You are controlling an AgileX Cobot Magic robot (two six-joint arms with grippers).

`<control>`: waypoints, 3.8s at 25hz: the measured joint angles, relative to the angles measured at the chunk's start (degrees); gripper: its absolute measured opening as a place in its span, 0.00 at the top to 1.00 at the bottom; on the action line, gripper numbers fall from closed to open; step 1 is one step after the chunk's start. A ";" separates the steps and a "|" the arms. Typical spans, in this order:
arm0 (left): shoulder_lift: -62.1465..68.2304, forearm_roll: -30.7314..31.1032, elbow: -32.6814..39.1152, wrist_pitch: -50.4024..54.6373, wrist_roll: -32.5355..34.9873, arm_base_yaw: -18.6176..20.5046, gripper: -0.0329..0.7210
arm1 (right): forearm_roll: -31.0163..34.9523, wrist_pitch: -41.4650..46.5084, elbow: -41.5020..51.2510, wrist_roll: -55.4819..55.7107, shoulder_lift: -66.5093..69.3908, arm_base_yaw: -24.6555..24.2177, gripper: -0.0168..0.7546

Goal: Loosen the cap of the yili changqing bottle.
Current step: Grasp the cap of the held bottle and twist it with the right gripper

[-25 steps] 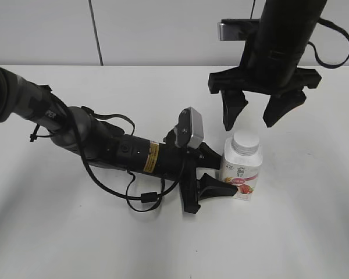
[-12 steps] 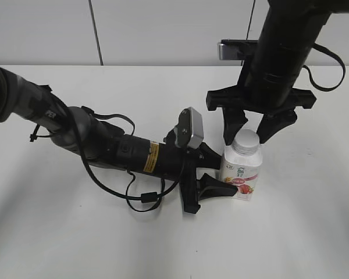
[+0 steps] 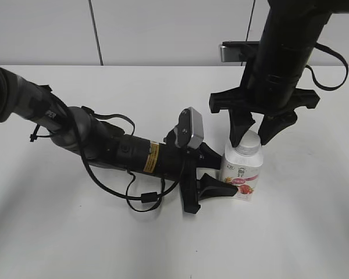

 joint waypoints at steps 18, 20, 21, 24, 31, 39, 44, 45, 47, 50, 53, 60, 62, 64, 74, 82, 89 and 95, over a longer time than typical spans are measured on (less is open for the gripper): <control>0.00 0.08 -0.06 0.05 0.14 0.00 0.44 | -1.04 0.26 -0.05 -52.38 -0.02 0.00 0.48; 0.00 0.13 -0.06 0.05 0.22 0.00 0.44 | -1.15 0.13 -0.05 -61.17 -0.12 0.00 0.48; 0.00 0.13 -0.06 0.05 0.22 0.00 0.44 | -1.21 -0.11 -0.05 -65.38 -0.12 0.00 0.48; 0.00 0.13 -0.06 0.05 0.22 0.00 0.44 | -1.28 -0.51 -0.05 -71.63 -0.18 0.00 0.48; 0.00 0.13 -0.06 0.05 0.22 0.00 0.44 | -0.50 -0.61 -0.05 -73.02 -0.22 0.00 0.48; 0.00 0.13 -0.06 0.05 0.17 0.00 0.44 | 2.14 0.11 -2.42 -67.06 -0.22 -0.06 0.25; 0.00 0.13 -0.06 0.05 0.17 0.00 0.44 | 1.82 3.87 -6.20 -58.79 -0.22 -0.06 0.25; 0.00 0.13 -0.06 0.05 0.17 0.00 0.44 | 1.59 3.93 -6.93 -54.59 -0.22 -0.06 0.25; 0.00 0.13 -0.06 0.05 0.17 0.00 0.44 | 1.37 4.00 -7.53 -46.14 -0.22 -0.06 0.25; 0.00 0.13 -0.06 0.05 0.17 0.00 0.44 | 1.25 4.20 -7.78 -27.87 -0.22 -0.06 0.25; 0.00 0.13 -0.06 0.10 0.17 0.00 0.44 | 0.46 4.33 -7.77 -12.89 -0.22 -0.06 0.25; 0.00 0.02 -0.06 0.10 0.17 0.00 0.44 | -0.71 4.33 -3.79 -3.71 -0.22 -0.06 0.32; 0.00 0.02 -0.06 0.10 0.17 0.00 0.44 | -0.71 4.12 -1.07 -2.76 -0.22 -0.06 0.33; 0.00 0.02 -0.06 0.10 0.17 0.00 0.44 | -0.54 2.33 1.38 -2.32 -0.22 -0.06 0.33; 0.00 0.02 -0.06 0.05 0.17 0.00 0.44 | 1.94 -3.73 2.88 -1.83 -0.22 -0.06 0.33; 0.00 0.02 -0.06 0.05 0.17 0.00 0.44 | 1.04 -3.42 2.88 -1.72 -0.22 -0.06 0.47; 0.00 0.02 -0.06 0.05 0.17 0.00 0.44 | 0.79 -3.00 2.81 -14.58 -0.22 -0.06 0.47; 0.00 0.07 -0.06 0.05 0.22 0.00 0.44 | 0.42 -3.00 2.75 -50.47 -0.22 -0.06 0.47</control>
